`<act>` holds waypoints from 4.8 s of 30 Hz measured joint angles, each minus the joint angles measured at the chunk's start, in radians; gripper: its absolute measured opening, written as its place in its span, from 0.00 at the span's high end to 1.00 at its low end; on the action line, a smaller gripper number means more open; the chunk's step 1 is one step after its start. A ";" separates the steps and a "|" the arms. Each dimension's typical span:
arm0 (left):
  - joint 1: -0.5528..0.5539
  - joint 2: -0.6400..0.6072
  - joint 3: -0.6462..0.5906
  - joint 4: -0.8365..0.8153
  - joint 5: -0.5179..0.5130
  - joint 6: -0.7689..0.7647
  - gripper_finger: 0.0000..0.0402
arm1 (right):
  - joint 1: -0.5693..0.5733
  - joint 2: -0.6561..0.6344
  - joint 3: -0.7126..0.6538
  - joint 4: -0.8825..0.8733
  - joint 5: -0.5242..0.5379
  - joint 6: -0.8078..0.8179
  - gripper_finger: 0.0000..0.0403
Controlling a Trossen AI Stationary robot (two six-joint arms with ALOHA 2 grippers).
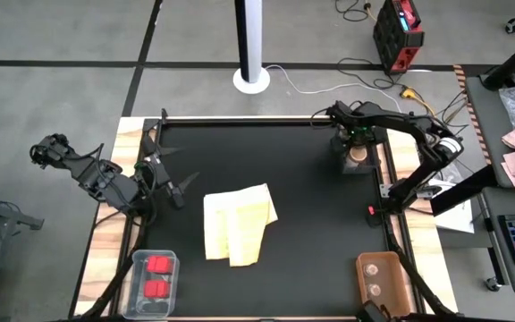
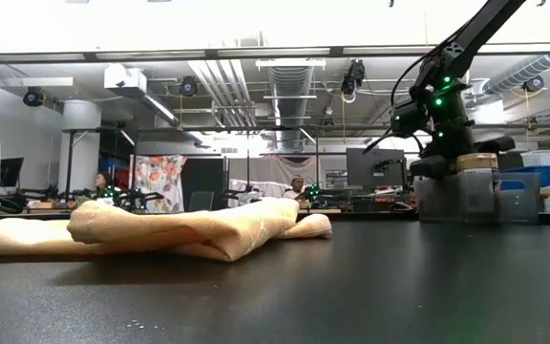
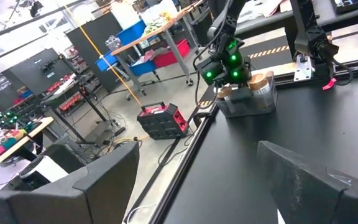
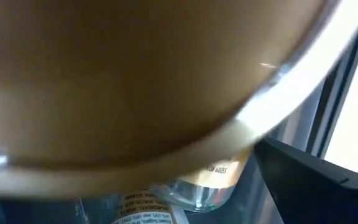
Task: Sort spices by type
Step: Adjust the golden spice bottles in the black bin
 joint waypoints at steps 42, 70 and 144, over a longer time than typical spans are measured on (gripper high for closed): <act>0.000 -0.004 0.000 -0.002 0.000 0.008 0.23 | 0.001 0.001 0.020 -0.033 0.012 0.155 0.11; 0.000 -0.007 0.000 -0.010 0.000 0.036 0.23 | 0.001 -0.012 0.044 -0.032 0.022 0.099 0.28; 0.000 -0.007 0.000 -0.007 0.000 0.026 0.23 | 0.009 0.072 -0.024 0.033 0.059 0.004 0.37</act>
